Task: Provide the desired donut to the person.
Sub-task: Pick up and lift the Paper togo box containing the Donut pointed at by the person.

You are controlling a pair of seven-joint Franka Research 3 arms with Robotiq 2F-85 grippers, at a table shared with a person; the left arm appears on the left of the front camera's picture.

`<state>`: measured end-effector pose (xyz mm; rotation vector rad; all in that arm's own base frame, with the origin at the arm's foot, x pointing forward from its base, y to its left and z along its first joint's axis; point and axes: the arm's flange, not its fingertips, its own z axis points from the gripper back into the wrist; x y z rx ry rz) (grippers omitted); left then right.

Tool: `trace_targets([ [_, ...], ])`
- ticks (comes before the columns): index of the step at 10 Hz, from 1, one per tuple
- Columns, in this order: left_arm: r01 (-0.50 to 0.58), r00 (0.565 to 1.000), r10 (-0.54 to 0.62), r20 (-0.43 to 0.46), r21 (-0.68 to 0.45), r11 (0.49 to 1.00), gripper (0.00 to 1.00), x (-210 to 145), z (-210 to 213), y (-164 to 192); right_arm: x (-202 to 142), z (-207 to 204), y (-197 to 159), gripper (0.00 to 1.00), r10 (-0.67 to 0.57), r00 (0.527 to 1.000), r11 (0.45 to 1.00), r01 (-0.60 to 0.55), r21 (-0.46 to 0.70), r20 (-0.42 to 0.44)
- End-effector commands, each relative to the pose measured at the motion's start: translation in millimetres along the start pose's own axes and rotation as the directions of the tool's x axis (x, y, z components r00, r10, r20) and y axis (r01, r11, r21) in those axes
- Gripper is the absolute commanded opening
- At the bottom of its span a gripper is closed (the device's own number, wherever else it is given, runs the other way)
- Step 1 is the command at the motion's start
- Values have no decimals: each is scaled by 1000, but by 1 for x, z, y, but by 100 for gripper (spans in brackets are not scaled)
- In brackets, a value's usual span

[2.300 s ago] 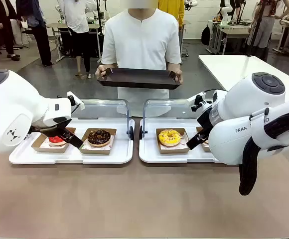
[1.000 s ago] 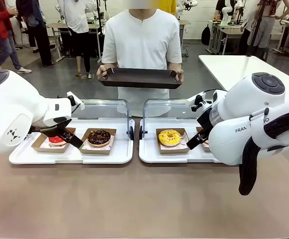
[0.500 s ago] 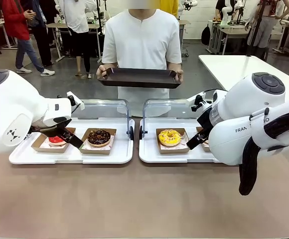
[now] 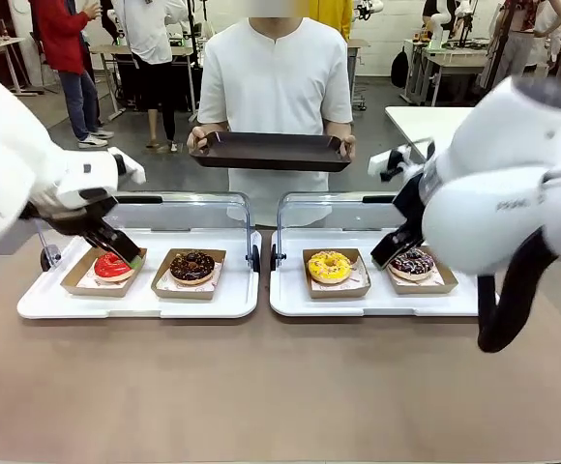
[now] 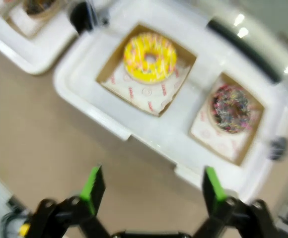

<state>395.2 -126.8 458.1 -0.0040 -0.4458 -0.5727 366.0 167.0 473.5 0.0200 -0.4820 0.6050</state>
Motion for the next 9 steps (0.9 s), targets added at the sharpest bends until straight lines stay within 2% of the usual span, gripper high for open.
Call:
trace_targets([
  [1,-69,992,72,-99,35,997,100,24,42,0,28,57,6,100,-86,995,996,86,-3,-47],
  [4,-143,979,158,-132,113,983,100,56,100,5,66,103,-1,100,-230,968,972,225,-65,-97],
  [5,-168,975,186,-124,140,976,100,54,107,2,66,105,-3,100,-228,968,973,222,-67,-101],
  [6,-111,987,117,-113,60,992,100,42,92,5,63,95,-6,100,-197,975,979,189,-82,-101],
  [7,-111,987,117,-113,60,992,100,42,92,5,60,114,-2,100,-198,977,980,196,-38,-76],
  [9,-111,987,117,-113,60,992,100,42,92,5,60,114,-2,100,-198,977,980,196,-38,-76],
])
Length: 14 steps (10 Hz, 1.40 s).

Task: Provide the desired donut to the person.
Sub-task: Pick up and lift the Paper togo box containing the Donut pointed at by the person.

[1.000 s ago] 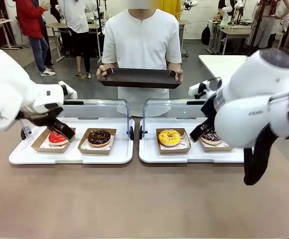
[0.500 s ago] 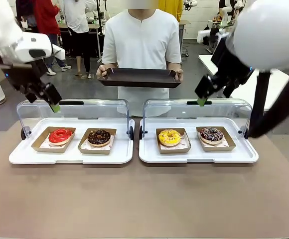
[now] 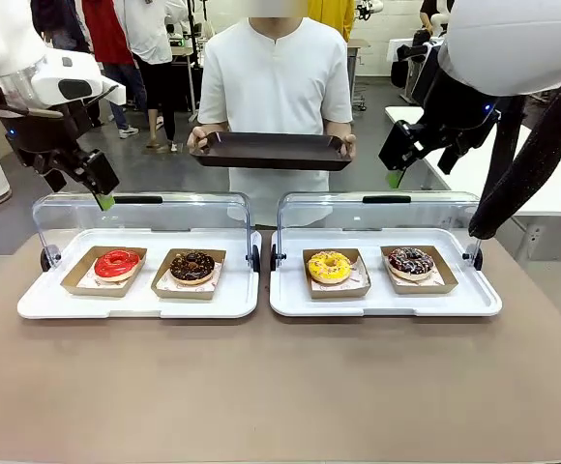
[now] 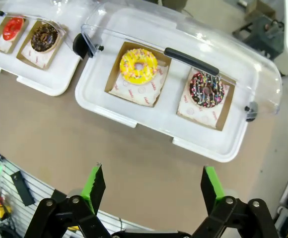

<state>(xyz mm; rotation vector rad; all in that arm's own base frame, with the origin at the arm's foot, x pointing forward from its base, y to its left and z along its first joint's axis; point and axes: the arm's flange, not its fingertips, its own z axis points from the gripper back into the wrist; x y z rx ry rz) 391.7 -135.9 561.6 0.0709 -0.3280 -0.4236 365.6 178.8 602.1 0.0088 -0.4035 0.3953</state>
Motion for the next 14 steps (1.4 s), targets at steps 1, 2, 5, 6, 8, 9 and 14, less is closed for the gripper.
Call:
trace_targets([
  [1,19,1000,-18,22,-16,1000,100,-2,-2,2,-4,1,2,100,5,1000,1000,-5,6,4],
  [2,19,1000,-18,22,-16,1000,100,-2,-2,2,-4,1,2,100,5,1000,1000,-5,6,4],
  [5,59,998,-58,10,-194,979,100,-2,0,17,-3,7,-29,100,21,997,988,-31,151,71],
  [6,138,990,-120,72,-351,926,100,-3,3,36,-6,11,-55,100,83,985,959,-122,258,154],
  [8,313,942,-175,288,-561,766,100,-8,5,78,-7,17,-111,100,60,948,883,-196,425,312],
  [9,350,923,-160,349,-593,725,100,-9,6,97,-5,14,-139,100,24,934,854,-204,479,356],
  [14,593,748,-136,649,-564,575,100,-58,-19,170,-49,-17,-225,100,164,895,665,-412,623,416],
])
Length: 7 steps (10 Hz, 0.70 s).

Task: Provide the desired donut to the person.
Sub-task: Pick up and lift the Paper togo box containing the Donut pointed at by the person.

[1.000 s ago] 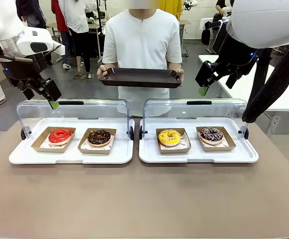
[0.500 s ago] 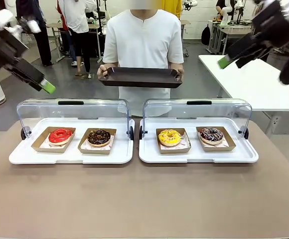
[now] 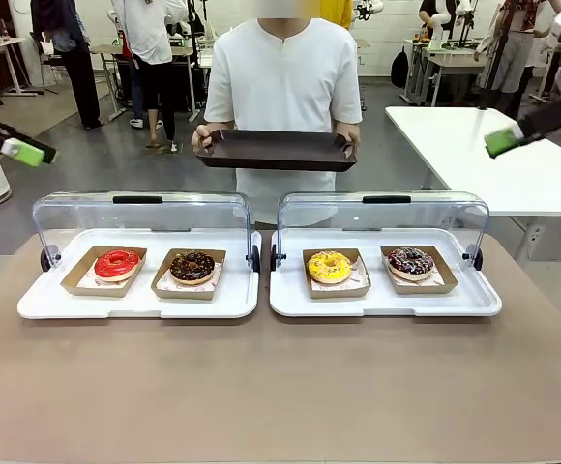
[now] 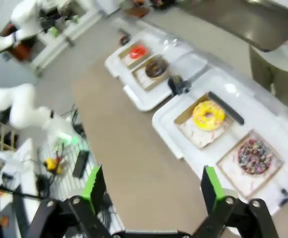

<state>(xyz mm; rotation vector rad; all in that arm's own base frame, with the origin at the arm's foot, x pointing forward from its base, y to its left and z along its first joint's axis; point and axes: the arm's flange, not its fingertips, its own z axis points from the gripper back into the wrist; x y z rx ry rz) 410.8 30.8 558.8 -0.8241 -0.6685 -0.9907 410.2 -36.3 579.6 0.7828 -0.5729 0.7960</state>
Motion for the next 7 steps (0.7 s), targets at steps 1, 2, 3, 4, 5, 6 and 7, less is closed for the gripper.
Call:
trace_targets([
  [1,33,998,-33,49,-12,999,100,-25,14,12,-11,17,-9,100,104,995,994,-103,41,-13],
  [2,45,997,-45,61,4,999,100,-36,21,12,-23,28,-11,100,110,993,994,-110,0,44],
  [3,60,997,-62,54,30,998,100,-43,28,10,-33,43,-4,100,148,982,989,-145,-38,118],
  [4,75,995,-78,55,45,996,100,-49,37,8,-44,56,1,100,158,977,987,-151,-58,141],
  [5,87,994,-90,59,57,995,100,-54,42,5,-54,69,3,100,151,975,987,-140,-77,164],
  [6,102,992,-107,62,78,992,100,-56,46,4,-63,77,2,100,142,971,988,-126,-91,194],
  [7,102,992,-109,64,98,990,100,-55,49,3,-70,84,1,100,136,967,988,-117,-101,214],
])
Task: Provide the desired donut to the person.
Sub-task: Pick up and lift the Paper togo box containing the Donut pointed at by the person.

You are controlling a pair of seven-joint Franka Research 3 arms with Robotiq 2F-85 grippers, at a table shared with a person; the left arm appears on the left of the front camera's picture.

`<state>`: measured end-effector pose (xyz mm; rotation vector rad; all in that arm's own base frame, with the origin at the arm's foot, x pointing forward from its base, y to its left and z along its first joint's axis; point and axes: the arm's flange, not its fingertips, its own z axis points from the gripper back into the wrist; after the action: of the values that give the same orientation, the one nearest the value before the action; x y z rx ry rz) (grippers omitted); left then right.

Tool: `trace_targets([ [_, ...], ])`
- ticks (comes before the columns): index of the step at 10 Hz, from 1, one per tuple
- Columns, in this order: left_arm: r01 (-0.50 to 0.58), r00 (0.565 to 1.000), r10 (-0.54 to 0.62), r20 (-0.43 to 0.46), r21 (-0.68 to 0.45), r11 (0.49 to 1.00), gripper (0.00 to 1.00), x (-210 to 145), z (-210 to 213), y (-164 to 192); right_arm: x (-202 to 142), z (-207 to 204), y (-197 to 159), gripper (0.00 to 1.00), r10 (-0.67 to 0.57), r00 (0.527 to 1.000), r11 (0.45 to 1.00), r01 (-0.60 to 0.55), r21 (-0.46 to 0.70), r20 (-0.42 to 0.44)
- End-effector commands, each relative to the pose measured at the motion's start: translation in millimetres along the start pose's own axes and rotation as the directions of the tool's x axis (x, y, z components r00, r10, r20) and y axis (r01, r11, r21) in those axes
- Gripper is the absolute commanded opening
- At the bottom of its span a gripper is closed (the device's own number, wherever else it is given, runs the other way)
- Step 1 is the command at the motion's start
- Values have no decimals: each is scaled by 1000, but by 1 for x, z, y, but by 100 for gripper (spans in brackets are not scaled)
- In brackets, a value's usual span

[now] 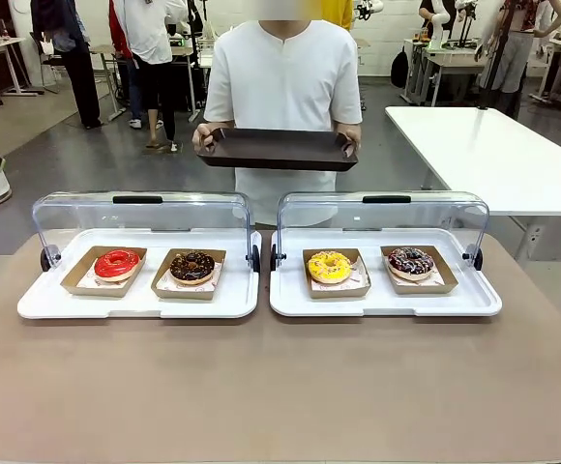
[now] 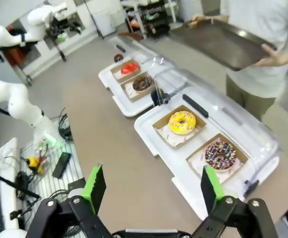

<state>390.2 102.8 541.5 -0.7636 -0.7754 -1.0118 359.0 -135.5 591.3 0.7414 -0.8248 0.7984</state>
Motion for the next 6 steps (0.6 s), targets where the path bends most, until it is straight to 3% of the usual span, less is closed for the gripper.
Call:
trace_targets([
  [1,43,999,-44,26,32,999,100,-2,-2,-9,-13,-2,1,100,0,999,1000,-1,11,50],
  [6,90,990,-94,110,44,995,100,-7,12,-11,-21,3,-6,100,-5,995,999,0,50,102],
])
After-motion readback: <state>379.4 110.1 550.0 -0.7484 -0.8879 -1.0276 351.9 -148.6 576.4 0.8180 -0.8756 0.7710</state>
